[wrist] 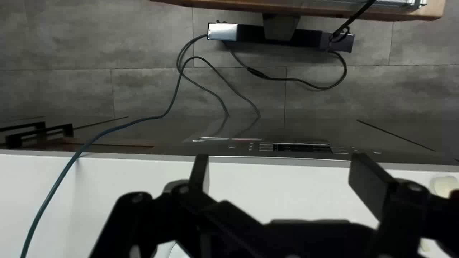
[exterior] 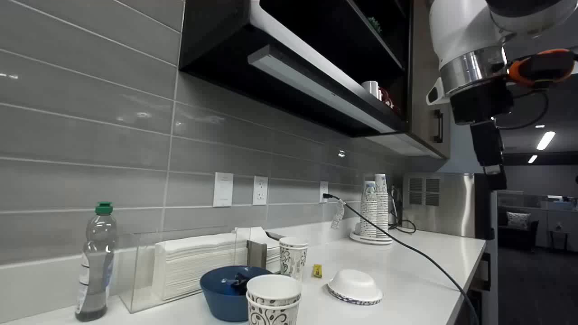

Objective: Lift the black lid for the bottle from the blue bowl and put it in the cabinet on top

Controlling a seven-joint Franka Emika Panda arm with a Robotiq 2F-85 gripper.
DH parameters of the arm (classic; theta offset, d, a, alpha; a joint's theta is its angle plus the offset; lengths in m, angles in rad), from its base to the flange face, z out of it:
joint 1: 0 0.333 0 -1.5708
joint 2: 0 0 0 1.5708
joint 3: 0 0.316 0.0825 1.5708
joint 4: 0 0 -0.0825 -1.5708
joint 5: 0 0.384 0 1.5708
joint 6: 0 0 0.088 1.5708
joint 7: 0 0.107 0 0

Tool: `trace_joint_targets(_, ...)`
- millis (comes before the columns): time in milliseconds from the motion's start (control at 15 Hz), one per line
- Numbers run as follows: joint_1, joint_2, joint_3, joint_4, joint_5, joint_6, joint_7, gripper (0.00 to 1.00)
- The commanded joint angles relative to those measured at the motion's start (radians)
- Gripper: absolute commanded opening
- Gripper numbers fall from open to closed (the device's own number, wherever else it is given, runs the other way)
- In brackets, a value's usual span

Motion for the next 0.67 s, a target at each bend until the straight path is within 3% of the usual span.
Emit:
trace_joint_targets(0, 0.026, 0.003, -0.018, 0.003, -0.010, -0.004, 0.013, 1.00)
trace_joint_targets(400, 0.024, 0.013, -0.024, 0.011, 0.000, 0.011, 0.017, 1.00)
trace_joint_targets(600, -0.001, 0.102, -0.027, 0.070, -0.021, 0.138, 0.061, 1.00)
